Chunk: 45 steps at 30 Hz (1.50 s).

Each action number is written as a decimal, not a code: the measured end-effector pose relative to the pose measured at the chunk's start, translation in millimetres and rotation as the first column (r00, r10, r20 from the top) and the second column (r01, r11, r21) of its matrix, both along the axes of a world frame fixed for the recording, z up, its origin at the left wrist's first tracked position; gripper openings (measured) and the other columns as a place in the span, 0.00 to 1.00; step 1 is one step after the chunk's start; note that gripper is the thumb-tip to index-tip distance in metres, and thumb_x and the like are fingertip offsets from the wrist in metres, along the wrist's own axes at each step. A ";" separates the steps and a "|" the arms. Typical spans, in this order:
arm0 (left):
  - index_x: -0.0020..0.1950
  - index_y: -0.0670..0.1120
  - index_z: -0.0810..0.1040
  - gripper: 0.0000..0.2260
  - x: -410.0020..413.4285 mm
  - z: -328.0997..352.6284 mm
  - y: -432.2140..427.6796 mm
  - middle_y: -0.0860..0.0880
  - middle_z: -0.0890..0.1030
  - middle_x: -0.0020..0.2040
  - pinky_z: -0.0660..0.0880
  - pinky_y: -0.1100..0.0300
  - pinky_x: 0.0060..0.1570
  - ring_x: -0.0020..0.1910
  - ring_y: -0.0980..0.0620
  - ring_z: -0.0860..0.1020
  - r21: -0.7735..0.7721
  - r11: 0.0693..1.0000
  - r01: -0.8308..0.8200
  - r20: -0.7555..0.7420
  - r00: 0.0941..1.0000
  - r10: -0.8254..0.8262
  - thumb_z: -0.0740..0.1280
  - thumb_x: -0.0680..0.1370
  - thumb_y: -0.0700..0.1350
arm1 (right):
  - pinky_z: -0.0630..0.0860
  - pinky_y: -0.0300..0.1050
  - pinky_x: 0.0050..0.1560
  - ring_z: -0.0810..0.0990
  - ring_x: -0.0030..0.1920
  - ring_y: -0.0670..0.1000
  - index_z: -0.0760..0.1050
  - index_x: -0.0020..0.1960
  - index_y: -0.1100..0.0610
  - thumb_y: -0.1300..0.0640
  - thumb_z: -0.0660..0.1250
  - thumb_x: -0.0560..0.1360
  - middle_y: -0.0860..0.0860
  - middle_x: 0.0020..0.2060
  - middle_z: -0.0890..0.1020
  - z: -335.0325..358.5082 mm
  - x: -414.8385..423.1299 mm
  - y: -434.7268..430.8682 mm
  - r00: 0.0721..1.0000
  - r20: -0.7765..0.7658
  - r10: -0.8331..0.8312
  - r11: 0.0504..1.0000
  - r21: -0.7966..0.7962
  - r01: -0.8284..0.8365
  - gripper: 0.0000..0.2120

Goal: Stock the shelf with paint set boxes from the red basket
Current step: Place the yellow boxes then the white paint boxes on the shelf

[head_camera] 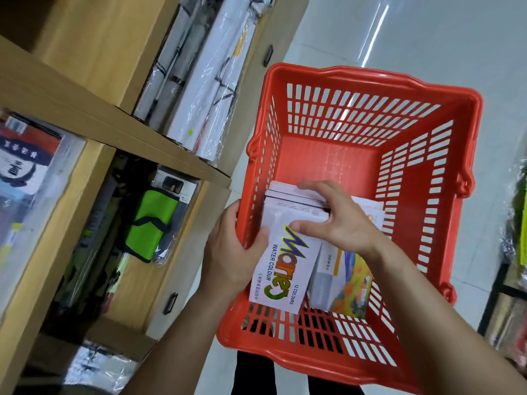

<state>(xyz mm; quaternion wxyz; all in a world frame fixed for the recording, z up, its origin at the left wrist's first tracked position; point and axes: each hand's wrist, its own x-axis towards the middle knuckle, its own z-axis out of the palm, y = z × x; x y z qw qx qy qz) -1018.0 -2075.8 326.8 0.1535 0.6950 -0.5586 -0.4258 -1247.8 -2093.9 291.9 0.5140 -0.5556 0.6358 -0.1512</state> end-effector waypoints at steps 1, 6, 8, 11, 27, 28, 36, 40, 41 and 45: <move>0.69 0.60 0.68 0.26 0.2 -0.2 -0.3 0.57 0.82 0.57 0.82 0.51 0.48 0.53 0.56 0.82 0.003 1.000 -0.001 0.000 1.000 0.001 0.66 0.72 0.65 | 0.73 0.56 0.69 0.74 0.68 0.51 0.72 0.72 0.43 0.33 0.75 0.63 0.44 0.64 0.75 1.0 3.2 2.7 1.000 -0.005 -0.010 1.000 -0.012 0.010 0.40; 0.67 0.57 0.71 0.24 2.2 -1.2 -0.1 0.57 0.83 0.54 0.83 0.49 0.45 0.50 0.56 0.83 0.024 1.000 -0.007 -0.011 1.000 0.007 0.65 0.73 0.64 | 0.68 0.41 0.70 0.69 0.72 0.44 0.58 0.81 0.42 0.32 0.77 0.59 0.42 0.72 0.68 -2.9 14.8 24.0 0.976 0.103 -0.192 0.981 -0.012 0.194 0.55; 0.66 0.57 0.71 0.24 2.1 -1.8 -0.8 0.56 0.83 0.54 0.83 0.48 0.46 0.50 0.56 0.83 0.027 1.000 -0.003 -0.003 1.000 0.003 0.65 0.73 0.64 | 0.67 0.45 0.74 0.68 0.76 0.45 0.49 0.84 0.43 0.28 0.79 0.56 0.44 0.76 0.66 -6.9 18.3 31.5 0.934 0.154 -0.322 0.946 0.085 0.313 0.66; 0.66 0.57 0.72 0.24 1.9 -3.6 -1.2 0.56 0.83 0.53 0.83 0.49 0.46 0.50 0.56 0.83 0.027 1.000 -0.008 0.013 1.000 0.008 0.65 0.73 0.65 | 0.66 0.53 0.78 0.67 0.78 0.44 0.42 0.83 0.36 0.30 0.81 0.57 0.40 0.79 0.62 -12.4 29.5 42.7 0.899 0.184 -0.398 0.916 0.141 0.377 0.67; 0.63 0.59 0.72 0.21 6.4 -15.1 -0.1 0.56 0.83 0.53 0.85 0.51 0.44 0.47 0.56 0.85 0.036 0.999 -0.015 -0.022 1.000 0.016 0.65 0.74 0.67 | 0.74 0.49 0.68 0.72 0.67 0.30 0.32 0.79 0.29 0.35 0.79 0.63 0.39 0.77 0.64 -25.6 56.6 62.6 0.881 0.169 -0.442 0.897 0.086 0.434 0.64; 0.62 0.60 0.72 0.20 6.5 -14.8 0.0 0.56 0.84 0.52 0.85 0.51 0.43 0.46 0.56 0.85 0.035 0.999 -0.019 -0.048 0.999 0.021 0.64 0.74 0.67 | 0.74 0.51 0.70 0.73 0.69 0.36 0.32 0.80 0.29 0.36 0.79 0.63 0.41 0.78 0.65 -23.2 56.1 62.3 0.882 0.167 -0.441 0.898 0.083 0.433 0.65; 0.56 0.72 0.72 0.09 11.8 -12.9 2.9 0.53 0.85 0.51 0.84 0.45 0.46 0.47 0.54 0.85 0.004 0.999 -0.035 -0.204 0.978 0.035 0.60 0.77 0.66 | 0.75 0.55 0.72 0.76 0.72 0.45 0.35 0.79 0.28 0.39 0.80 0.61 0.43 0.75 0.72 3.5 47.5 61.9 0.859 0.240 -0.452 0.891 0.070 0.449 0.64; 0.62 0.66 0.71 0.15 11.3 0.3 4.9 0.49 0.82 0.60 0.80 0.38 0.54 0.56 0.45 0.83 -0.029 0.997 -0.064 -0.184 0.981 0.058 0.59 0.76 0.65 | 0.75 0.28 0.60 0.78 0.66 0.35 0.41 0.80 0.27 0.41 0.80 0.62 0.27 0.67 0.75 26.8 33.5 68.6 0.815 0.321 -0.483 0.871 0.082 0.485 0.61; 0.65 0.60 0.72 0.19 10.1 7.7 6.6 0.50 0.79 0.64 0.78 0.39 0.57 0.61 0.45 0.80 -0.098 0.993 -0.065 -0.137 0.989 0.051 0.60 0.77 0.64 | 0.76 0.27 0.59 0.78 0.65 0.35 0.42 0.81 0.30 0.42 0.80 0.62 0.26 0.66 0.76 36.1 28.7 70.3 0.802 0.339 -0.491 0.865 0.086 0.494 0.62; 0.71 0.60 0.68 0.25 0.5 49.0 23.7 0.54 0.75 0.67 0.73 0.45 0.64 0.67 0.51 0.74 -0.254 0.967 0.023 -0.066 0.997 -0.041 0.61 0.76 0.65 | 0.78 0.28 0.53 0.81 0.62 0.35 0.46 0.83 0.36 0.48 0.81 0.63 0.29 0.63 0.80 85.6 5.8 74.7 0.779 0.405 -0.479 0.864 0.062 0.500 0.60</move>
